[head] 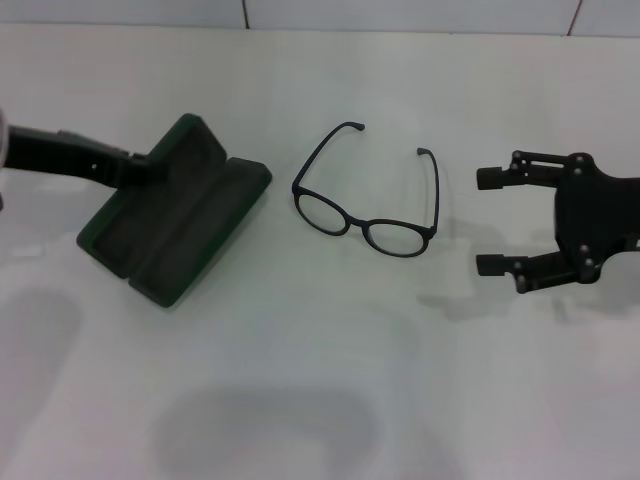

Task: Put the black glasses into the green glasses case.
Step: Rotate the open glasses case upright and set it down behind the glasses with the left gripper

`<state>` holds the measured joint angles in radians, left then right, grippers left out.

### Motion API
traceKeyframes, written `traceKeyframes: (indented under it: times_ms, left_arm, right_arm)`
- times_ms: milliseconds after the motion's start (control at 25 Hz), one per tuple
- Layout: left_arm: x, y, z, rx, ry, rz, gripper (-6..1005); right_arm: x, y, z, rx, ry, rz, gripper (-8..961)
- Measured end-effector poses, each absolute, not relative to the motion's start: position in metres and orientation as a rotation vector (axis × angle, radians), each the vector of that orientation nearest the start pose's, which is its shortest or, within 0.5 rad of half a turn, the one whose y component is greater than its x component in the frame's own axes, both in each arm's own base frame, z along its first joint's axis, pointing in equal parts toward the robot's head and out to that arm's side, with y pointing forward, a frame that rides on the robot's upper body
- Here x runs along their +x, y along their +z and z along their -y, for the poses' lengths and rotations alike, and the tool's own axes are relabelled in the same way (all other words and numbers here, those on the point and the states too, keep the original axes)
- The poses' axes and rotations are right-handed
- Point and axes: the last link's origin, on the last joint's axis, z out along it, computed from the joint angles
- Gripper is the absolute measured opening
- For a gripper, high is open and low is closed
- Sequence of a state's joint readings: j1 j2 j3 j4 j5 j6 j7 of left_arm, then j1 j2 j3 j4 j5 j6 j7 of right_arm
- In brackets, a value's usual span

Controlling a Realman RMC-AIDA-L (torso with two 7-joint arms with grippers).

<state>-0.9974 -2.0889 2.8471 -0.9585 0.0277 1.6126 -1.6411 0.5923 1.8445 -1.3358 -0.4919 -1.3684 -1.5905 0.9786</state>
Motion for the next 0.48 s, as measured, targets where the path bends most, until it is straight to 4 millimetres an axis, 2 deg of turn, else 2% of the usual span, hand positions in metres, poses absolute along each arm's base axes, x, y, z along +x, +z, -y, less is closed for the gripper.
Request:
traceKeyframes:
  times_ms: [240, 480]
  left_arm:
    - [-0.258, 0.045, -0.383, -2.728, 0.015, 0.691, 206]
    - [-0.238, 0.029, -0.398, -2.846, 0.180, 0.421, 205]
  right_arm:
    - [0.241, 0.034, -0.334, -2.834, 0.822, 0.053, 886]
    - [0.257, 0.051, -0.324, -2.738, 0.881, 0.020, 885]
